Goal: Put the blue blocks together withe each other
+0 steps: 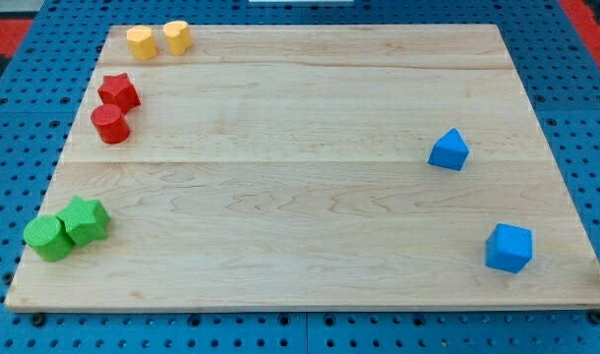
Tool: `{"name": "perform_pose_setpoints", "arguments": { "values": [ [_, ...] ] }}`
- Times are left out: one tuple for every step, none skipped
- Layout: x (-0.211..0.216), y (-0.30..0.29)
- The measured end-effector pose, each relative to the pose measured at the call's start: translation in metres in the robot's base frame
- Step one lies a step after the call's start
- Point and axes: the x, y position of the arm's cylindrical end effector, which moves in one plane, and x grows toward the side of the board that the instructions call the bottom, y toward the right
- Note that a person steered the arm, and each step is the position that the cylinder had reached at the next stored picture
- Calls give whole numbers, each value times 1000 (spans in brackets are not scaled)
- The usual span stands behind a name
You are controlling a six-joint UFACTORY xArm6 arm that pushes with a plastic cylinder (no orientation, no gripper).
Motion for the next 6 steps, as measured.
{"name": "perform_pose_setpoints", "arguments": {
  "values": [
    [0, -36],
    [0, -82],
    [-1, -110],
    [-19, -109],
    [-51, -117],
    [-50, -125]
  ]
}}
